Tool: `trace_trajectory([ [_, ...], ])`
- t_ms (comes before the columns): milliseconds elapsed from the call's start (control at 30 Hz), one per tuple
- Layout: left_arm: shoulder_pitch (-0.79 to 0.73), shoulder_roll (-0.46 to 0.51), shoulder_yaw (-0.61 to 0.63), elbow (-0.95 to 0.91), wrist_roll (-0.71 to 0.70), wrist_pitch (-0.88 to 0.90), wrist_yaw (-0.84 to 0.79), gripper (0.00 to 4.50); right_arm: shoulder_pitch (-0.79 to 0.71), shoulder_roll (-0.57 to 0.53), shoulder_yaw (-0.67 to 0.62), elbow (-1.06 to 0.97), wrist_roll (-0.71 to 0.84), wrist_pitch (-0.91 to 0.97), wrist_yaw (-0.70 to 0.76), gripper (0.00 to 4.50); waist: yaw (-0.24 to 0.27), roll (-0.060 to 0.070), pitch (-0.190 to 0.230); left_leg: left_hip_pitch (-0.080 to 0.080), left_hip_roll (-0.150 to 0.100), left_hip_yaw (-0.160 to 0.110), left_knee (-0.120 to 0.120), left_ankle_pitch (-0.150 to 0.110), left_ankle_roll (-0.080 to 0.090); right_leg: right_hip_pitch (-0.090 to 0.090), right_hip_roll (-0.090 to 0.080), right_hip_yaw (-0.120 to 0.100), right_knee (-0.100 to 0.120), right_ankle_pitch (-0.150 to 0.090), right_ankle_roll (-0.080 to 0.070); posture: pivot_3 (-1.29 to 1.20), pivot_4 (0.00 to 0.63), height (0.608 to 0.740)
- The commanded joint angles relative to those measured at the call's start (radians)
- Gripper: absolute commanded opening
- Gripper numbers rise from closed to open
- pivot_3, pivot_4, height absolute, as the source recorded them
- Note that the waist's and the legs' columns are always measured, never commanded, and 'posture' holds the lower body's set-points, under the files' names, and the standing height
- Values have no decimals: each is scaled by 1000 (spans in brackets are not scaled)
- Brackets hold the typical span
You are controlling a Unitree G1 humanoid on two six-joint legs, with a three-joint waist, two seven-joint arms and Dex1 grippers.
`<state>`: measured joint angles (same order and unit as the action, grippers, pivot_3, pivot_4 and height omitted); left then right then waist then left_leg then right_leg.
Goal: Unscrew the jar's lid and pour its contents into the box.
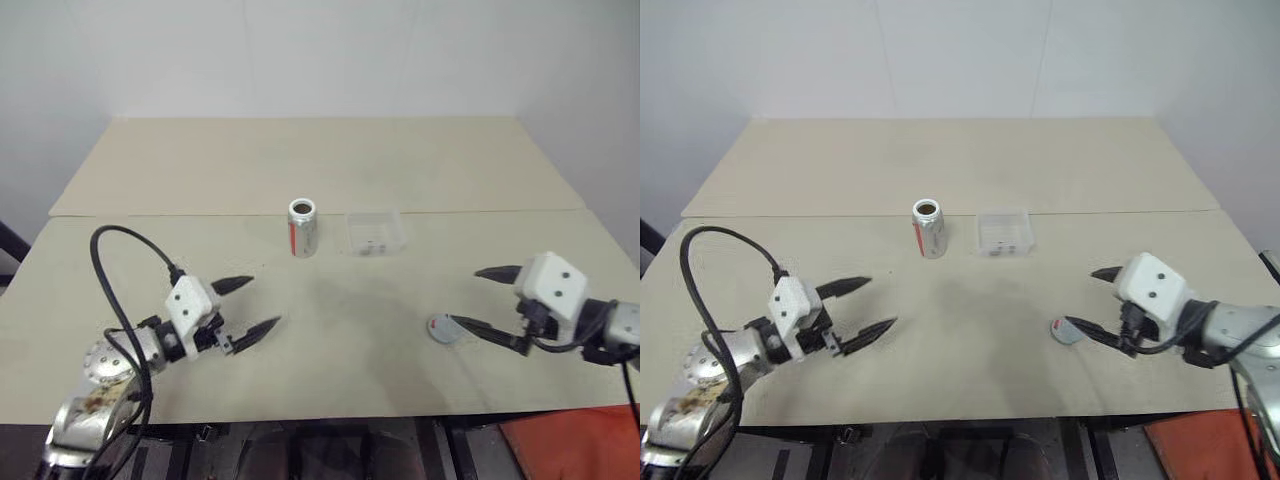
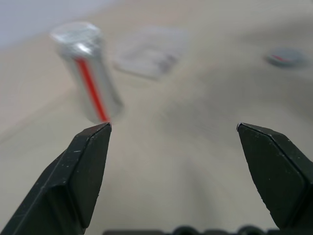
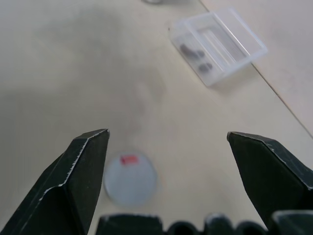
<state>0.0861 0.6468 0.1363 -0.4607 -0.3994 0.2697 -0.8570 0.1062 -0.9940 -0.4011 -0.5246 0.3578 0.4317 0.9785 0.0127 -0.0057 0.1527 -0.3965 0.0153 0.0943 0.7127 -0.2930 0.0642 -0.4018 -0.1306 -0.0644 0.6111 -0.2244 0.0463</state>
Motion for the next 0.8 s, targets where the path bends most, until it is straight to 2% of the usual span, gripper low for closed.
trace_trajectory([
  [33,10,21,12,-51,-51,2,-39,4464,23,-18,-78,17,-36,-95,31,4500,0,0,0,1,0,0,0,0,0,1,0,0,0,0,0,0,150,740],
  [167,11,19,-38,15,-71,-42,-130,4464,38,-4,-88,8,-120,-56,-61,4500,-1,1,0,5,0,1,0,-1,0,5,0,2,0,0,0,0,150,740],
  [300,18,-13,-72,-28,-18,-33,-49,4464,107,-8,-157,-28,-111,-61,-12,4500,2,1,0,6,0,1,-1,-1,0,6,0,2,0,0,0,0,150,740],
  [400,50,-30,-58,-23,-41,-87,-74,4464,74,3,-143,-28,-126,-37,-72,4500,-4,1,0,7,0,1,-1,-1,1,7,0,3,-1,0,0,0,150,740],
  [500,65,-26,-73,-9,13,-142,-65,4464,37,39,-141,-24,-126,-44,-127,4500,-6,1,-1,9,1,2,-1,-1,1,7,0,4,0,0,0,0,150,740],
  [667,72,-35,-55,-16,12,-169,-47,4464,51,34,-124,-16,-101,-51,-80,4500,3,1,-1,8,0,2,-1,-2,2,7,-1,4,-1,0,-1,0,150,740],
  [800,82,-46,-21,-26,-56,-187,-63,4464,34,27,-75,-11,-125,-70,-75,4500,0,1,-1,8,1,2,-1,-2,3,7,-1,4,-1,0,-1,0,150,740],
])
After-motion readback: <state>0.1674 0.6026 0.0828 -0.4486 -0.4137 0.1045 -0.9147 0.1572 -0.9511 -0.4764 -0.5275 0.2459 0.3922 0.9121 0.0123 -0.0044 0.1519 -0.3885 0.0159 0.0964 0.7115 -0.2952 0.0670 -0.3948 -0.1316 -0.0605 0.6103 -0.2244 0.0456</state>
